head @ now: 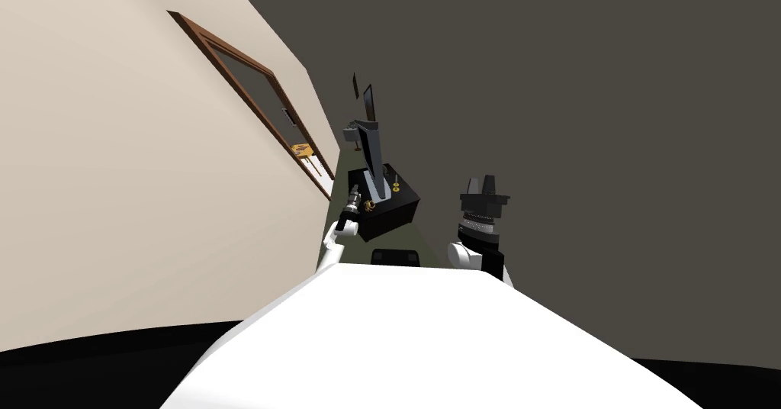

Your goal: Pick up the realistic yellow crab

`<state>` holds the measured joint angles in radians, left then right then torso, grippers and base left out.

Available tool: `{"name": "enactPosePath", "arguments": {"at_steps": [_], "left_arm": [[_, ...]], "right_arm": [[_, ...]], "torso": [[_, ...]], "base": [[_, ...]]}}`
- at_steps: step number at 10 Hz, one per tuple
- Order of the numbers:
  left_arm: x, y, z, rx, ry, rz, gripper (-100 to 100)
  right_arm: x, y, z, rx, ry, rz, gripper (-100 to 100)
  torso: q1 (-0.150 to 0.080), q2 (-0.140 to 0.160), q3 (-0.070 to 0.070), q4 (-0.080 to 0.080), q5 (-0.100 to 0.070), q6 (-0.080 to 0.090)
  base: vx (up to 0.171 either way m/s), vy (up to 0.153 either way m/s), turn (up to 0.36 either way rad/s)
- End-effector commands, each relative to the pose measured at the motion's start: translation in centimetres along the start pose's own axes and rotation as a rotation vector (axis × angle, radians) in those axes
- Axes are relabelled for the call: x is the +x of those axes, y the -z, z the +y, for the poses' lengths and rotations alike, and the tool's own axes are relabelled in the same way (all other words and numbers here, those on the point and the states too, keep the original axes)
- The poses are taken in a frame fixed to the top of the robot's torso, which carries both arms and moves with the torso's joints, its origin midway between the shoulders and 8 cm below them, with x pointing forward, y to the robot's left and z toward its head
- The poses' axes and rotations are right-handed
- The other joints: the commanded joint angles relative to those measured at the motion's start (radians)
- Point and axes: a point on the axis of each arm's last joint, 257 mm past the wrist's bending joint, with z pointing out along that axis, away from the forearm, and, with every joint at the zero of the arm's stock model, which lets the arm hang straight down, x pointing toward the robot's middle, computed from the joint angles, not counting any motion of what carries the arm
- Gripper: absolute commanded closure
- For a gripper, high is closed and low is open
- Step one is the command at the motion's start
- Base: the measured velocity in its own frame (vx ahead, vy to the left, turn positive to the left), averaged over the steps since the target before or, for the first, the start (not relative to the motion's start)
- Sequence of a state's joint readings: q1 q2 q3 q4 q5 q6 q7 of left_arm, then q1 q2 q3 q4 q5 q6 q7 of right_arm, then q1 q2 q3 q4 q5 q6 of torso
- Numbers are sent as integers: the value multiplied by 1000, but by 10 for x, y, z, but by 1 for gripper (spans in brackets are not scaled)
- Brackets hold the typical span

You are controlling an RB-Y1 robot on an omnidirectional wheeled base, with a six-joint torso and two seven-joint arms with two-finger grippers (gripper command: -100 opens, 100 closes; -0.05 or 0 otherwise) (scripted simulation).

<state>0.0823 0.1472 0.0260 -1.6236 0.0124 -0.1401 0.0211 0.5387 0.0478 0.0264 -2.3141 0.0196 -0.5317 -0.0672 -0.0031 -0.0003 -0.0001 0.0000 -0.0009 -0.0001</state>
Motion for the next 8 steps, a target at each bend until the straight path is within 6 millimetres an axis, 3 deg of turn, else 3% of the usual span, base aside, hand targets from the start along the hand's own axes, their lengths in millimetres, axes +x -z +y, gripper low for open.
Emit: {"name": "enactPosePath", "arguments": {"at_steps": [1,2,8], "left_arm": [[-1,-3,18,-37,5,-1,-100],[-2,-13,22,-59,14,-3,-100],[-7,-21,76,-192,31,-13,-100]], "right_arm": [[0,0,0,0,0,0,0],[0,0,0,0,0,0,0],[0,0,0,0,0,0,0]], "torso": [[0,0,0,0,0,0],[0,0,0,0,0,0],[-1,-2,-1,0,0,0]], "base": [[-1,-54,19],[1,-81,30],[8,-57,16]]}}
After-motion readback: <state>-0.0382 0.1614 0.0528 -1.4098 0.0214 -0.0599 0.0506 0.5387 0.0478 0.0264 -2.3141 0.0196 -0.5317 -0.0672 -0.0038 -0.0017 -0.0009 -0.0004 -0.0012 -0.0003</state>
